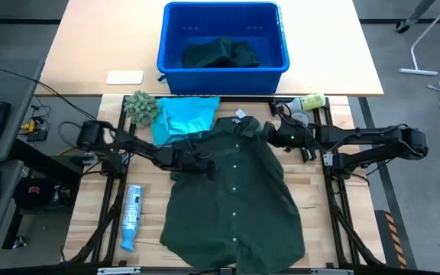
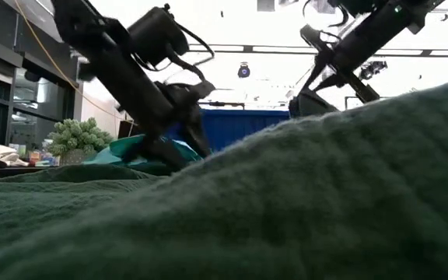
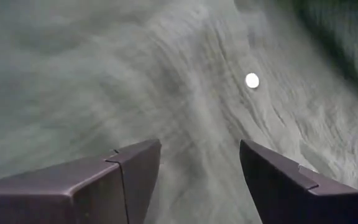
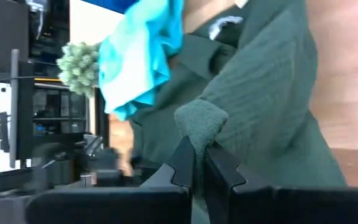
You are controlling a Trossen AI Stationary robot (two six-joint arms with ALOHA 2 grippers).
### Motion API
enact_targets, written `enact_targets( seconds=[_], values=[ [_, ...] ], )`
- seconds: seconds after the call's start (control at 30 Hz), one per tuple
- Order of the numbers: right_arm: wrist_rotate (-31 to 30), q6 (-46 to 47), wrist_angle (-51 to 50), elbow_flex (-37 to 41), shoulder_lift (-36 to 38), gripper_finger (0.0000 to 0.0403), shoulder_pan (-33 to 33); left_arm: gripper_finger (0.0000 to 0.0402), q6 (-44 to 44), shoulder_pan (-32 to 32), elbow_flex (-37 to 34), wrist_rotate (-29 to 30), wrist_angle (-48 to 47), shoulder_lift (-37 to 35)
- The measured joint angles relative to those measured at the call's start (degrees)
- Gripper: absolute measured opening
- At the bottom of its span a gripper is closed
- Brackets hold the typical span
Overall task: Fold laundry
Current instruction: Fold the green polo shirt from the blue laundry bin
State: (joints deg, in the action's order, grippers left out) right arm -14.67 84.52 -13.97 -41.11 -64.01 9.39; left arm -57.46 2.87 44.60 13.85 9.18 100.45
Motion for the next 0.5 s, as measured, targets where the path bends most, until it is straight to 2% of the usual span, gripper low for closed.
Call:
enact_targets(
  seconds=[0.17,0.3,0.5],
  values=[
    [-1.74,-1.12,-0.33,-2.99,0.02,0.0,1.04,0.0199,-0.82,-0.36,5.9,-5.97,5.89,9.66],
    [-1.75,-3.16,-1.19,-4.65,0.0,0.0,2.16,0.0194,-0.25,-0.34,11.63,-9.13,6.92,15.02],
    [-1.18,-5.43,-3.75,-6.65,0.0,0.0,3.39,0.0184,8.68,-0.36,20.82,-10.11,5.64,20.09]
  ],
)
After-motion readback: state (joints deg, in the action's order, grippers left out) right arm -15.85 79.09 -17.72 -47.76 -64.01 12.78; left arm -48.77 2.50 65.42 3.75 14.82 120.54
